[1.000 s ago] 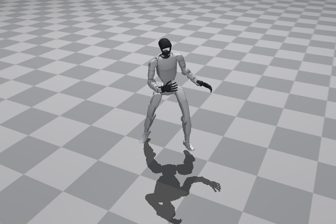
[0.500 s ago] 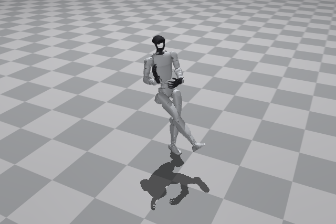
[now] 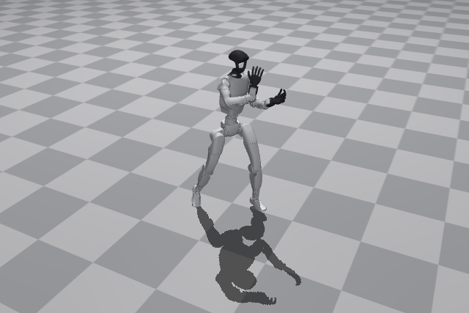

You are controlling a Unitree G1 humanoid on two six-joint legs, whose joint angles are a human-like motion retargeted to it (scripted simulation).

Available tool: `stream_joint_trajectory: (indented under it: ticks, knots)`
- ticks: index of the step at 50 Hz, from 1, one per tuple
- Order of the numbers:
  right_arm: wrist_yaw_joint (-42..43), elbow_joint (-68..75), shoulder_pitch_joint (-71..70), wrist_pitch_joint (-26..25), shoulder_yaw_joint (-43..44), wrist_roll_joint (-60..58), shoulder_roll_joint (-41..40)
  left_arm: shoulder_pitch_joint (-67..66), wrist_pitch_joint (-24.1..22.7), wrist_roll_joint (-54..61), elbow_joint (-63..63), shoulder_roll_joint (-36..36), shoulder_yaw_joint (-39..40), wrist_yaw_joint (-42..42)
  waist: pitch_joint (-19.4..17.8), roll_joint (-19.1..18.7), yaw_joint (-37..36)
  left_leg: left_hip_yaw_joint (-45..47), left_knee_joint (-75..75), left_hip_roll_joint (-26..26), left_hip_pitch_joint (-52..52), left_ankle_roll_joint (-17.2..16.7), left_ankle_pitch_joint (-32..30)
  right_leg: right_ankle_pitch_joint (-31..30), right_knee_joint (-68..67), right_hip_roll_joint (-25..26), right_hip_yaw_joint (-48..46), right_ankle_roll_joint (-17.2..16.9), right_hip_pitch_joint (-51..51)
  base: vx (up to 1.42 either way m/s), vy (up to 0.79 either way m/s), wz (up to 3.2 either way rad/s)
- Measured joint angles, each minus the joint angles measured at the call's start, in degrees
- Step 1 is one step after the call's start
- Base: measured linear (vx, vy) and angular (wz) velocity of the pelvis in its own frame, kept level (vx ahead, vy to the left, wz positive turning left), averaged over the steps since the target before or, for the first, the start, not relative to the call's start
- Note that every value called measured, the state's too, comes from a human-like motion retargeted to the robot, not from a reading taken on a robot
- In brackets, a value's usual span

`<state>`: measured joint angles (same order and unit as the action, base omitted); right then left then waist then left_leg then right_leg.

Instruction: Kungfu

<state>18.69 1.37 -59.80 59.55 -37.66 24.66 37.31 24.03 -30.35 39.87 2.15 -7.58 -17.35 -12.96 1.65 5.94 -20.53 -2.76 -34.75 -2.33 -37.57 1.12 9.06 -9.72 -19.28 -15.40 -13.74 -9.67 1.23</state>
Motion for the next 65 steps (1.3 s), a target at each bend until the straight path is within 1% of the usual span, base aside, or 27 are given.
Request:
stream_joint_trajectory:
  ticks: [1,2,3,4,5,7,8,10,13,15,21,27,32,35,38,40,42,45,47,50,53,55,57,58,60,63,65]
  knots:
    - [-3.3,-2.8,-4.3,0.1,-0.6,3.9,1.1,1.2,-2.9,-2.9,-3.3,-0.2,1.0,-3.1,1.0,2.4,-2.3,-0.8,-2.9,-2.0,-4.2,-1.3,1.0,-5.9,2.0,1.8,0.0,-3.2,0.8,-0.42,-1.06,-0.51]
    - [-6.3,-5.3,-8.5,0.1,-1.0,7.3,1.9,2.6,-5.5,-5.8,-6.4,-0.3,2.0,-5.9,1.8,4.4,-4.5,-2.2,-5.6,-4.3,-8.3,-2.9,1.7,-7.9,3.9,4.6,0.4,-5.3,1.3,-0.38,-1.36,-0.69]
    - [-8.9,-7.0,-12.4,0.0,-0.9,9.9,2.2,4.3,-7.3,-8.7,-9.3,-0.2,2.8,-8.2,2.0,5.9,-6.2,-4.6,-7.9,-7.1,-11.9,-4.9,2.0,-1.9,5.7,9.4,1.3,-5.3,1.1,-0.44,-1.33,-0.42]
    - [-11.5,-8.2,-15.9,-0.4,-0.9,11.6,2.4,6.2,-8.9,-11.2,-11.7,0.0,3.0,-10.6,1.8,7.1,-7.4,-5.9,-10.0,-7.8,-14.8,-5.7,2.4,2.7,7.8,11.1,1.2,-5.3,1.1,-0.46,-1.11,-0.05]
    - [-14.0,-9.0,-19.1,-0.9,-0.9,13.1,2.7,8.3,-10.3,-13.5,-13.9,0.2,2.8,-13.1,1.4,8.1,-8.4,-6.6,-12.0,-7.4,-17.4,-5.7,2.8,6.8,10.1,11.2,0.6,-5.3,1.3,-0.33,-0.6,0.24]
    - [-20.2,-9.5,-23.7,-2.2,-0.5,15.5,2.6,11.4,-12.9,-19.2,-17.2,-0.1,3.0,-20.1,0.1,9.3,-9.8,-6.3,-13.6,-6.5,-19.6,-5.3,2.8,15.5,9.8,8.3,-4.5,-5.3,1.5,-0.22,-0.32,0.27]
    - [-22.7,-9.3,-24.7,-2.8,0.1,15.9,2.1,12.3,-13.6,-21.4,-18.2,-0.2,3.0,-22.9,-0.7,9.5,-10.1,-6.2,-13.7,-6.3,-19.9,-5.4,2.4,19.0,9.0,7.8,-5.2,-5.3,1.5,-0.28,-0.38,0.19]
    - [-25.8,-8.9,-26.1,-2.9,1.6,16.8,1.4,13.7,-14.2,-24.9,-19.6,-0.9,2.4,-26.8,-2.0,8.5,-10.1,-7.8,-13.1,-8.1,-20.8,-7.0,0.9,23.6,7.4,9.9,-5.0,-5.3,0.4,-0.35,-0.4,0.07]
    - [-25.3,-8.0,-25.0,-0.5,2.0,17.9,-0.3,12.6,-13.6,-27.4,-20.1,-1.7,2.1,-28.3,-1.3,7.0,-8.2,-8.7,-12.6,-8.6,-21.5,-7.7,-1.0,26.3,7.1,11.0,-5.3,-5.3,0.0,-0.22,-0.15,0.1]
    - [-24.3,-7.6,-24.3,1.3,1.9,18.0,-1.2,11.5,-13.3,-28.5,-20.4,-2.0,2.0,-29.4,-1.2,6.0,-6.7,-8.5,-11.3,-8.4,-21.2,-7.5,-2.9,26.7,6.5,10.7,-5.6,-5.3,-0.3,-0.22,-0.11,0.06]
    - [-23.2,-6.0,-21.3,1.7,2.8,15.8,-2.5,9.1,-12.5,-28.3,-19.9,-1.5,1.2,-30.2,-0.2,2.5,-5.0,-8.4,-6.9,-12.6,-19.4,-8.1,-8.9,23.0,6.6,13.1,-2.7,-5.3,-2.8,-0.21,-0.09,-0.56]
    - [-21.3,-4.1,-18.0,0.8,3.9,14.4,-3.8,6.8,-9.9,-24.1,-19.1,-2.7,2.2,-26.0,2.0,-0.9,-2.4,-4.6,-3.6,-17.4,-15.4,-8.0,-10.0,18.9,8.1,13.0,-0.5,-5.3,-4.2,-0.12,0.02,-0.9]
    - [-18.3,-2.0,-13.8,-2.4,5.4,13.8,-4.8,3.8,-7.3,-21.6,-16.5,-4.1,5.5,-20.4,3.7,-3.6,0.9,1.0,-1.9,-21.1,-11.3,-7.5,-9.1,15.9,8.9,11.8,1.2,-5.3,-5.5,-0.09,0.08,-0.97]
    - [-15.1,-0.3,-10.2,-3.2,7.5,12.8,-5.7,0.5,-6.5,-19.9,-12.9,-5.0,8.9,-16.5,4.4,-5.5,3.7,4.4,-0.5,-23.1,-8.8,-7.5,-9.2,14.3,8.5,10.7,0.6,-5.3,-6.9,-0.16,0.02,-1.0]
    - [-12.4,1.3,-6.4,-3.1,10.1,10.4,-5.9,-3.4,-6.1,-18.2,-9.2,-6.1,13.6,-12.5,5.1,-7.9,5.5,8.0,1.4,-27.3,-6.7,-8.4,-9.4,13.8,6.8,10.5,-3.1,-5.3,-10.7,-0.28,0.01,-1.49]
    - [-11.1,2.2,-3.7,-3.7,11.0,8.8,-5.8,-6.5,-6.7,-19.2,-7.3,-7.1,17.6,-10.0,5.7,-9.0,6.7,11.7,3.1,-29.3,-4.2,-9.0,-9.3,13.7,4.4,9.8,-3.8,-5.3,-14.2,-0.35,0.04,-1.6]
    - [-11.5,3.2,-0.6,-5.5,11.4,7.9,-4.9,-9.2,-7.2,-21.5,-6.3,-7.9,21.3,-9.4,6.1,-9.3,8.9,17.5,5.0,-28.2,0.1,-8.5,-8.6,13.9,2.9,6.3,-3.4,-5.3,-16.1,-0.24,0.28,-1.08]
    - [-14.5,5.3,5.2,-7.8,12.0,6.6,-1.5,-12.2,-7.2,-25.3,-5.4,-9.6,25.1,-7.4,5.7,-8.5,15.3,25.3,9.4,-22.2,8.3,-7.0,-8.9,17.7,-0.2,-2.6,-4.6,-5.0,-15.1,-0.19,0.12,-0.21]
    - [-16.5,8.2,9.4,-9.9,13.7,4.7,1.2,-12.5,-6.2,-27.7,-4.4,-11.5,26.6,-3.9,5.7,-8.9,19.4,26.5,13.3,-21.8,11.6,-7.2,-11.9,19.9,-2.3,-2.3,-2.7,-4.4,-15.2,-0.14,-0.3,-0.07]
    - [-19.5,13.6,16.9,-13.0,17.8,0.8,6.1,-11.3,-4.3,-32.1,-1.7,-14.5,26.4,3.7,6.4,-8.5,23.8,28.2,18.0,-22.5,15.5,-6.9,-18.1,22.3,-3.9,0.4,1.1,-4.4,-15.5,-0.15,-0.59,-0.24]
    - [-23.9,21.3,24.8,-15.5,24.1,-6.3,10.0,-7.7,-3.9,-36.8,2.4,-16.4,23.4,12.3,7.5,-6.0,25.5,32.2,23.0,-23.6,19.4,-5.5,-28.4,24.8,-2.5,3.0,2.7,-0.4,-15.1,-0.21,-0.72,-0.71]
    - [-25.8,27.5,29.9,-17.9,29.8,-13.2,11.6,-4.3,-4.4,-39.7,6.1,-16.5,20.2,18.4,8.1,-3.9,26.6,35.6,26.0,-23.5,22.0,-3.9,-33.3,25.6,-1.8,4.4,5.3,1.0,-15.6,-0.22,-0.67,-0.65]
    - [-27.5,34.2,34.0,-19.4,35.9,-22.1,13.8,-0.8,-5.0,-43.1,10.3,-14.1,16.2,22.9,8.2,-2.8,28.1,30.6,23.9,-22.0,21.3,-3.6,-29.8,25.2,-0.6,5.8,6.9,1.8,-15.6,-0.19,-0.49,-0.45]
    - [-27.3,38.1,35.7,-20.1,39.2,-27.2,15.0,1.2,-5.6,-45.2,12.8,-12.4,14.1,24.6,8.1,-2.4,28.6,26.2,20.4,-21.1,20.0,-4.6,-25.3,24.5,0.7,6.2,7.0,2.1,-15.1,-0.2,-0.42,-0.61]
    - [-23.4,46.3,38.1,-21.3,44.6,-38.1,17.3,5.3,-6.9,-49.7,17.9,-8.8,10.0,26.7,7.8,-1.5,28.3,16.1,11.1,-17.0,16.1,-6.4,-15.6,22.8,4.0,7.0,7.3,3.0,-14.2,-0.17,-0.32,-1.15]
    - [-14.1,61.3,36.6,-24.1,48.9,-52.2,19.5,10.0,-7.1,-55.7,22.0,-4.4,3.3,27.3,7.2,1.2,24.7,18.3,5.2,-9.2,15.4,-5.2,-6.6,20.3,7.4,6.9,10.2,3.5,-13.7,-0.11,-0.27,-1.84]
    - [-10.0,70.3,34.4,-25.5,49.9,-58.0,21.7,12.8,-6.6,-57.1,22.1,-2.7,-0.5,27.8,6.3,1.1,24.2,18.2,3.4,-5.1,13.4,-6.1,-2.9,19.3,9.4,8.1,9.6,4.2,-12.9,-0.05,-0.23,-1.37]
